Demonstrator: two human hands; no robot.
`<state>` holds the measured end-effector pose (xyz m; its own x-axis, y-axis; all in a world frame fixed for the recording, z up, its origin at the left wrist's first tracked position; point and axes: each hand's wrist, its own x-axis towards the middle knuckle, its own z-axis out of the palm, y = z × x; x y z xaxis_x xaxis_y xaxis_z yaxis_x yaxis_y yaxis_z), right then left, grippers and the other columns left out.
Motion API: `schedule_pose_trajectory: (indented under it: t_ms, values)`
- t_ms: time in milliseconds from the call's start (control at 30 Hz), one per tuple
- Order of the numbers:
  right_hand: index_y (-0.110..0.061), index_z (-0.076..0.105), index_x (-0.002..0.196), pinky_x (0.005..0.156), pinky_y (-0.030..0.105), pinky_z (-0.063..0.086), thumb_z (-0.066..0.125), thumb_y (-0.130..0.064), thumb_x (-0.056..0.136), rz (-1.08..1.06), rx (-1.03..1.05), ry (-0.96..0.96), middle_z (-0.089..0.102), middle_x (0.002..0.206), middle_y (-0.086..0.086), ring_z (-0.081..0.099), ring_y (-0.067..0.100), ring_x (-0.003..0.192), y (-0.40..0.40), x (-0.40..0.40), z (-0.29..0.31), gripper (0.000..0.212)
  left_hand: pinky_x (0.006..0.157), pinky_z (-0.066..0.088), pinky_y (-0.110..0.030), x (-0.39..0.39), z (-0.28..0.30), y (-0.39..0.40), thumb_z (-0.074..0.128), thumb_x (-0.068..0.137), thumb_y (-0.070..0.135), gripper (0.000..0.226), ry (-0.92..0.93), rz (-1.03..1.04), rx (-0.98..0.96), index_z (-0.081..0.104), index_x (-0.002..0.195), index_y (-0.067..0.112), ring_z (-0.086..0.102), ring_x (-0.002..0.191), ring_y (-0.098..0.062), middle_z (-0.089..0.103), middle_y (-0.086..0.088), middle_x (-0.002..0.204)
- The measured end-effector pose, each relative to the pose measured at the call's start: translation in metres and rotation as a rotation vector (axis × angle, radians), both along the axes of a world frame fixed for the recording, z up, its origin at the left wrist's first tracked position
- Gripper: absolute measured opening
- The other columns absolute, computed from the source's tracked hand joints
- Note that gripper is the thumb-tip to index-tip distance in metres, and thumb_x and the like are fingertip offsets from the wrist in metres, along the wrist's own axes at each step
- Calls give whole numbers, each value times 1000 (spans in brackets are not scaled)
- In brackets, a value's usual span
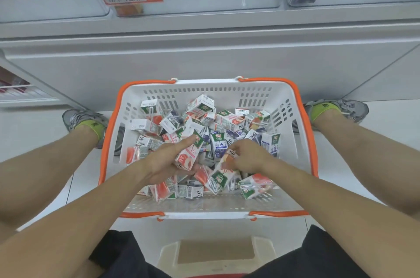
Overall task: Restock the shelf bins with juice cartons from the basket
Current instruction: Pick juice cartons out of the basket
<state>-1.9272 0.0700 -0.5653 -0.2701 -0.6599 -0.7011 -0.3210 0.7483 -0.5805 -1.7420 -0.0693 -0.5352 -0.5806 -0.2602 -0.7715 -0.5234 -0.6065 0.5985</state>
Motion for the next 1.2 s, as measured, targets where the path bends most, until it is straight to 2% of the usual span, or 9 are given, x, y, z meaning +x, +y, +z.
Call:
schedule_pose_trajectory:
  t_ms: [133, 300, 467, 600, 733, 933, 1033, 1133, 1200]
  values:
    - [-1, 68, 95, 85, 37, 58, 76, -18, 86, -689, -92, -599, 60, 88, 12, 58, 22, 78, -3, -15, 28, 20, 89, 53, -43, -5, 5, -3, 57, 94, 41, 41, 48, 136, 13, 64, 114, 6, 70, 83, -28, 72, -19, 100]
    - [-12, 73, 83, 73, 31, 55, 71, -18, 87, -725, -183, -914, 71, 85, 8, 67, 25, 84, 0, -3, 49, 8, 89, 55, -40, -13, 16, -1, 69, 87, 27, 39, 51, 179, -68, 66, 117, 3, 71, 101, -30, 71, -19, 115]
    - [-9, 60, 104, 70, 27, 51, 80, -28, 81, -415, -221, -726, 75, 103, 8, 69, 21, 91, -7, 16, 60, 36, 80, 57, -37, -19, 41, 0, 73, 78, 27, 39, 124, 123, -152, 69, 114, 11, 71, 100, -27, 75, -11, 110]
    - [-2, 61, 107, 71, 34, 52, 77, -36, 82, -226, -330, -507, 73, 104, 11, 70, 19, 87, -12, 8, 85, 45, 97, 51, -54, -19, 67, -19, 88, 66, 15, 49, 129, 34, -288, 72, 111, 9, 67, 106, -41, 74, -14, 110]
    - [-20, 64, 116, 77, 40, 54, 77, -45, 79, -143, -480, -353, 70, 107, 2, 72, 24, 90, -25, -13, 126, 47, 78, 56, -42, -20, 114, -48, 95, 55, 26, 54, 155, -124, -468, 73, 102, 9, 68, 87, -36, 73, -21, 104]
    - [-5, 57, 112, 57, 37, 54, 81, -20, 75, -180, -773, -392, 66, 106, 22, 69, 32, 66, -74, -9, 190, 47, 55, 45, -23, -22, 199, -84, 90, 58, 21, 34, 258, -235, -630, 74, 86, 12, 57, 67, -19, 71, -21, 88]
    - [-2, 59, 106, 56, 38, 59, 80, -9, 76, -200, -842, -291, 68, 101, 24, 68, 32, 60, -102, -12, 225, 38, 56, 47, -23, -22, 219, -102, 89, 56, 27, 32, 322, -146, -702, 76, 83, 19, 59, 64, -17, 74, -14, 84]
    - [-5, 62, 103, 59, 40, 61, 82, -11, 69, -222, -962, -173, 71, 93, 16, 71, 33, 61, -127, -21, 254, 40, 72, 47, -36, -22, 222, -126, 87, 65, 35, 44, 384, 44, -735, 74, 96, 6, 62, 76, -25, 71, -27, 94]
    - [-4, 61, 106, 64, 43, 62, 82, -9, 72, -274, -1032, -79, 71, 92, 14, 72, 35, 64, -146, -31, 268, 40, 75, 49, -37, -24, 222, -141, 84, 73, 35, 40, 387, 135, -761, 72, 97, 5, 64, 72, -24, 74, -18, 85]
